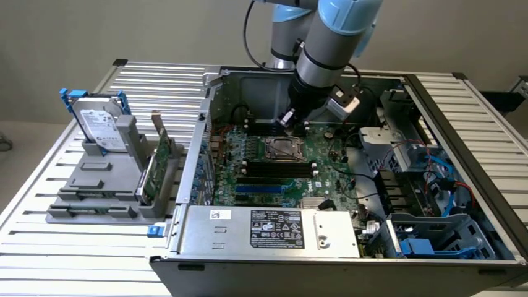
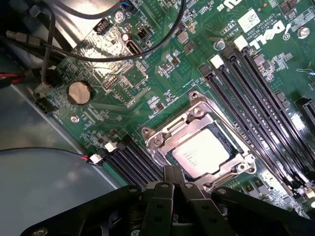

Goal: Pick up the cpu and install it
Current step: 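Install the first cpu locking lever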

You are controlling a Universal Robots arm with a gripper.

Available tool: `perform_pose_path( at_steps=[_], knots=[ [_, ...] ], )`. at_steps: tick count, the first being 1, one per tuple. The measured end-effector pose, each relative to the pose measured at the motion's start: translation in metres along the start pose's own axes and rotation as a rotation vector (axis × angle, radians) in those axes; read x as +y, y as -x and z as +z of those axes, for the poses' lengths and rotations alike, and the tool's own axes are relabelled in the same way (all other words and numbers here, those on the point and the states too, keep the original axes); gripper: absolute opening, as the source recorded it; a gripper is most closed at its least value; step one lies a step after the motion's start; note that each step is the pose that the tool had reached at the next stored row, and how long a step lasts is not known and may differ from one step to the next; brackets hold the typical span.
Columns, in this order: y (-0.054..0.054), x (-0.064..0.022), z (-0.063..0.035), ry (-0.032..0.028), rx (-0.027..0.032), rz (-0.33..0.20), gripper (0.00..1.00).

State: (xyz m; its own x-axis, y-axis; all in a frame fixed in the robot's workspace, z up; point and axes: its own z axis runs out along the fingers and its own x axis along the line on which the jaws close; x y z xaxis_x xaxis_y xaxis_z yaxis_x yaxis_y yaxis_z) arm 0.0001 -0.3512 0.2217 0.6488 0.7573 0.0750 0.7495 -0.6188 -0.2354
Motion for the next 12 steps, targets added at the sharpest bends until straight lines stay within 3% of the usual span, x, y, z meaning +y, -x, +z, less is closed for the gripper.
perform_pose_path(
  at_steps=[4, 8, 12],
  knots=[
    [0.005, 0.0036, -0.0043, 0.0006, 0.0019, 0.009, 0.11],
    [0.014, 0.0097, -0.0156, -0.0019, 0.0036, 0.013, 0.11],
    [0.016, 0.0106, -0.017, -0.0031, 0.0051, 0.012, 0.11]
  ],
)
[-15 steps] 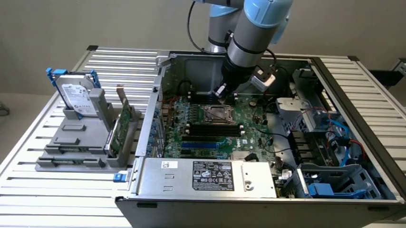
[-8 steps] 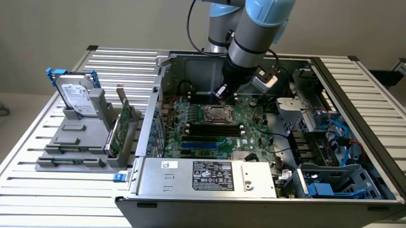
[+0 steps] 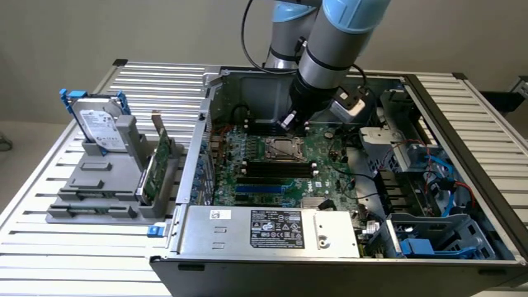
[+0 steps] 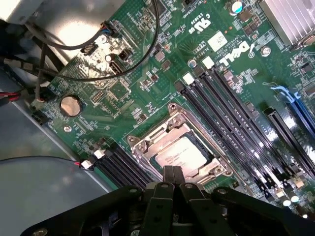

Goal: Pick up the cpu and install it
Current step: 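Install the first cpu locking lever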

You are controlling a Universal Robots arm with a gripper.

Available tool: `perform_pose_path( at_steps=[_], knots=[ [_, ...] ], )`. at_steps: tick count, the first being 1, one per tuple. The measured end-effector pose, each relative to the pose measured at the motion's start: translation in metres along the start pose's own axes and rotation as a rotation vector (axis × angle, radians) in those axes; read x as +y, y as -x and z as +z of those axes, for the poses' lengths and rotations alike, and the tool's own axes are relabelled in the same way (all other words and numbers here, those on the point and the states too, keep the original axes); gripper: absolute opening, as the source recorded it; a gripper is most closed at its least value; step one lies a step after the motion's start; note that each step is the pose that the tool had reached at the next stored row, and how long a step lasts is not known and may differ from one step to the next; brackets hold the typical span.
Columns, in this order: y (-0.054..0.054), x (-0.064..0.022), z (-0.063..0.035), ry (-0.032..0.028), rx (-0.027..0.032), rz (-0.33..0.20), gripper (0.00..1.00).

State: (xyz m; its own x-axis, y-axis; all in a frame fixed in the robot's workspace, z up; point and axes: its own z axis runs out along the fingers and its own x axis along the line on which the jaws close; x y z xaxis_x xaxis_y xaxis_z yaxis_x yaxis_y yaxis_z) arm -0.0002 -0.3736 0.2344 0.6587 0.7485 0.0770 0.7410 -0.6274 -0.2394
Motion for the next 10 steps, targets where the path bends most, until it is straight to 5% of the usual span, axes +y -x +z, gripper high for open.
perform_pose_path(
  at_steps=[10],
  knots=[
    [0.0, 0.0, 0.0, 0.0, 0.0, 0.0, 0.11]
  ],
)
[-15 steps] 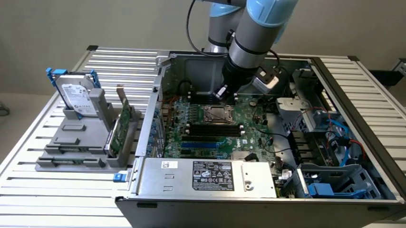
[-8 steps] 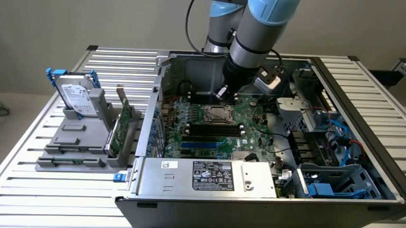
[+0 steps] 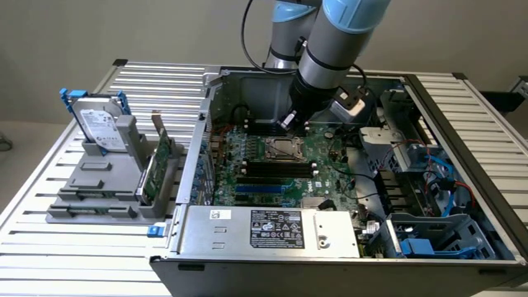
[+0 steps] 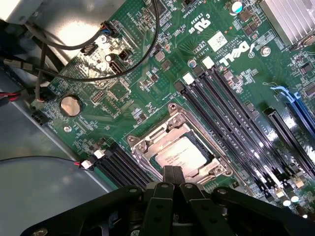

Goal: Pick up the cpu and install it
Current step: 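Install the first cpu locking lever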

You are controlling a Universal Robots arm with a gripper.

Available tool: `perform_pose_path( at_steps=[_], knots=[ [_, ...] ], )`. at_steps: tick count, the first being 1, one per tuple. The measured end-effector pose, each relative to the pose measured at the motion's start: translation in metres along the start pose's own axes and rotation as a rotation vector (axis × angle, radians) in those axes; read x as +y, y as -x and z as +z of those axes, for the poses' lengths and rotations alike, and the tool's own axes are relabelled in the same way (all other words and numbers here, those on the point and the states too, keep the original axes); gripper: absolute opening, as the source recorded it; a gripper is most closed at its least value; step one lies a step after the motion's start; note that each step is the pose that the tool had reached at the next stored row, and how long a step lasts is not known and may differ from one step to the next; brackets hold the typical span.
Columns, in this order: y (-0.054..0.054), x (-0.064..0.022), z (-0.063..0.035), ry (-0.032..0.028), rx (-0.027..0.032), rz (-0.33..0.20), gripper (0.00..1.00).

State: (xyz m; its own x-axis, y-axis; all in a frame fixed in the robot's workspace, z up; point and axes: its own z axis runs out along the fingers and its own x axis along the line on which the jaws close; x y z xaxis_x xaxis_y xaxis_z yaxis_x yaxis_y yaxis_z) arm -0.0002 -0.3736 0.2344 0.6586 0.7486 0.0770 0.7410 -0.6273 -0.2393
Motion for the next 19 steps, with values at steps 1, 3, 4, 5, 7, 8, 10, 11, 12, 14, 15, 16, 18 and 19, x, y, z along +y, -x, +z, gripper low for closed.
perform_pose_path(
  at_steps=[1, 3, 4, 5, 7, 8, 10, 11, 12, 14, 15, 16, 18, 19],
  knots=[
    [0.0, 0.0, 0.0, 0.0, 0.0, 0.0, 0.11],
    [0.0, 0.0, 0.0, 0.0, 0.0, 0.0, 0.11],
    [0.0, 0.0, 0.0, 0.0, 0.0, 0.0, 0.11],
    [0.0, 0.0003, -0.0001, -0.0007, 0.0006, 0.0, 0.11],
    [0.003, -0.0019, 0.0, -0.0066, 0.0072, -0.001, 0.11],
    [0.005, -0.0031, -0.0005, -0.0092, 0.0091, -0.002, 0.11],
    [0.01, -0.0059, -0.0021, -0.0117, 0.0113, -0.002, 0.11],
    [0.012, -0.0074, -0.0028, -0.0118, 0.0114, -0.002, 0.11],
    [0.014, -0.0086, -0.0034, -0.0118, 0.0113, -0.002, 0.11],
    [0.017, -0.0101, -0.0046, -0.0117, 0.0113, -0.001, 0.11],
    [0.019, -0.0109, -0.005, -0.0118, 0.0115, -0.001, 0.11],
    [0.021, -0.0112, -0.0057, -0.0117, 0.0113, -0.001, 0.11],
    [0.026, -0.0124, -0.0067, -0.0117, 0.0114, -0.001, 0.11],
    [0.028, -0.0126, -0.0073, -0.0117, 0.0115, -0.001, 0.11]
  ],
)
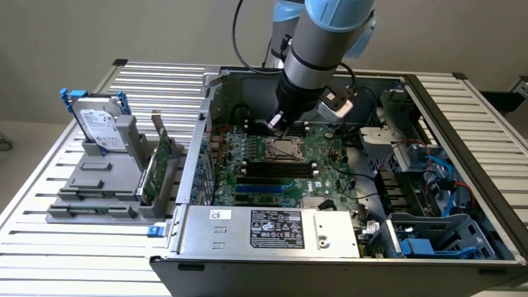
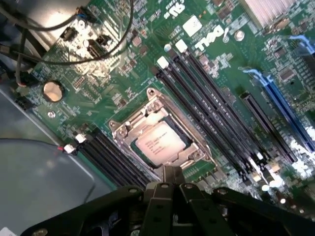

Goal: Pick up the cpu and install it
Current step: 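Install the first cpu locking lever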

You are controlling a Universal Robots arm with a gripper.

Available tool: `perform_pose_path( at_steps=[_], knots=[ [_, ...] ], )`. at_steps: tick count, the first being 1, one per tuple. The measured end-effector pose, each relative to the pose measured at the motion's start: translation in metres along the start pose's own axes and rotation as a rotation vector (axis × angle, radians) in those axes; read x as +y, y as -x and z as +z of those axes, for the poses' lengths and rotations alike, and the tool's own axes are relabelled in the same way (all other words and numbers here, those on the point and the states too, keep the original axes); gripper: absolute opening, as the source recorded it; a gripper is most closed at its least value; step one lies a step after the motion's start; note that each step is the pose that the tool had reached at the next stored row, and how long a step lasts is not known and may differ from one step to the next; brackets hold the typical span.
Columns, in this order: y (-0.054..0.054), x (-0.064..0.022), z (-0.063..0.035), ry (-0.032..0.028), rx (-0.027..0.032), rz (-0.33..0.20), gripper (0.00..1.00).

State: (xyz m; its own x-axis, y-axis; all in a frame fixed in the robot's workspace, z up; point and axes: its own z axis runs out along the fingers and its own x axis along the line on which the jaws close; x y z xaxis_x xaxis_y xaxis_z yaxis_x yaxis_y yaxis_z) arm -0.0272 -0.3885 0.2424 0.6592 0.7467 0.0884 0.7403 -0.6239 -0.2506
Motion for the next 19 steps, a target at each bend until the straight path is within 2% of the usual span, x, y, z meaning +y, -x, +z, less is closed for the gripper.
perform_pose_path(
  at_steps=[5, 10, 19],
  knots=[
    [0.01, 0.0006, -0.0048, 0.0001, 0.0003, 0.001, 0.11],
    [0.015, 0.0027, -0.0161, 0.001, 0.0028, 0.011, 0.11],
    [0.033, 0.0144, -0.0214, 0.0017, 0.0038, 0.016, 0.11]
  ],
)
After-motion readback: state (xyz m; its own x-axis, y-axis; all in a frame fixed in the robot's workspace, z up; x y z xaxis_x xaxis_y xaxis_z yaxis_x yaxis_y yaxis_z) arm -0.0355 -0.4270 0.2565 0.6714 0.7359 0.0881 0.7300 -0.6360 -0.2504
